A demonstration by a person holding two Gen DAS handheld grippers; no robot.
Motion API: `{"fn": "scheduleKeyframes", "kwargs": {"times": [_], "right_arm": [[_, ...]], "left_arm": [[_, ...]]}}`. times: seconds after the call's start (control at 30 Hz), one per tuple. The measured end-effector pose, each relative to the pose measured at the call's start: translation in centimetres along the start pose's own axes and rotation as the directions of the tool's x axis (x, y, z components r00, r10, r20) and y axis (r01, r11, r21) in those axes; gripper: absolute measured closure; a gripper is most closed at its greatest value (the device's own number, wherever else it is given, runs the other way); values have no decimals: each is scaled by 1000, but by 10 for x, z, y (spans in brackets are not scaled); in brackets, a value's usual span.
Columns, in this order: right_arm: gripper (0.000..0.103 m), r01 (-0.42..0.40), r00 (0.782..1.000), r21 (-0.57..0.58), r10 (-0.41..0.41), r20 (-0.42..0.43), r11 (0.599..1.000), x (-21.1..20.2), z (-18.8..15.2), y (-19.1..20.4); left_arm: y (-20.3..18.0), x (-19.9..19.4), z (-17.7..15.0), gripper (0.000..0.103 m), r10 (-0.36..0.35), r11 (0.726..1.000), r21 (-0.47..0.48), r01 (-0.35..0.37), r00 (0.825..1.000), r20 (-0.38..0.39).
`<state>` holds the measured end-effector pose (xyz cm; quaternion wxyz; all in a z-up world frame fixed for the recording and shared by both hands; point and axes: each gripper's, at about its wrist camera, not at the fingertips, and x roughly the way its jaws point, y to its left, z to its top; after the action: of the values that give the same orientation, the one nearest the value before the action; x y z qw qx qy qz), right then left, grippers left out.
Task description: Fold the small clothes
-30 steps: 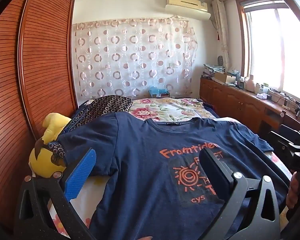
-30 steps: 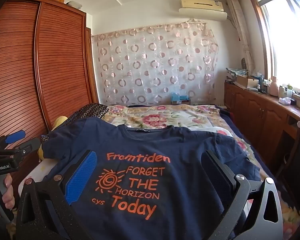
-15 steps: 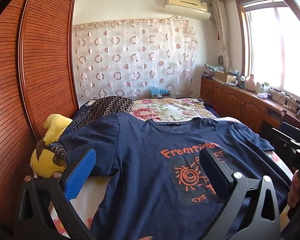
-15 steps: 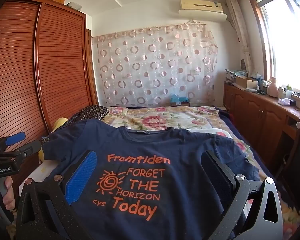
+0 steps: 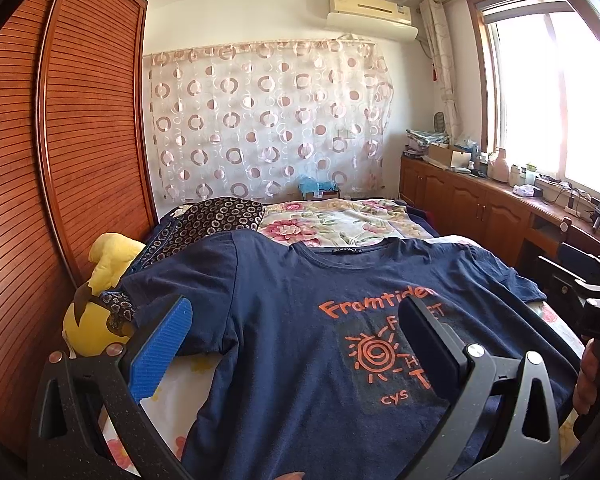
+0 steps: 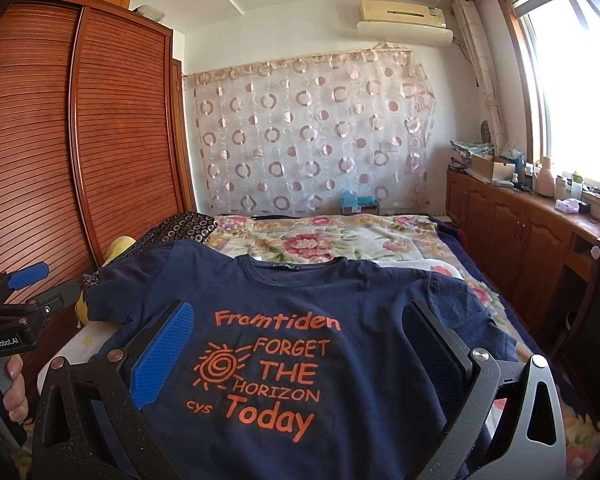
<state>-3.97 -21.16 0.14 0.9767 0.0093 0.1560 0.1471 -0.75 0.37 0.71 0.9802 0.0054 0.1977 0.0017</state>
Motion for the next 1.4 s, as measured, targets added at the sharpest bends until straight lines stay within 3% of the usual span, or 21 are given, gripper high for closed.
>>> {"fn": "scheduleKeyframes", "kwargs": {"times": [1.4], "right_arm": [[0,-25,1000,-6,25,-3,1000,3,-1,1]], "left_arm": [[-4,-7,6,0,5,1000,7,-5,1000,14]]}}
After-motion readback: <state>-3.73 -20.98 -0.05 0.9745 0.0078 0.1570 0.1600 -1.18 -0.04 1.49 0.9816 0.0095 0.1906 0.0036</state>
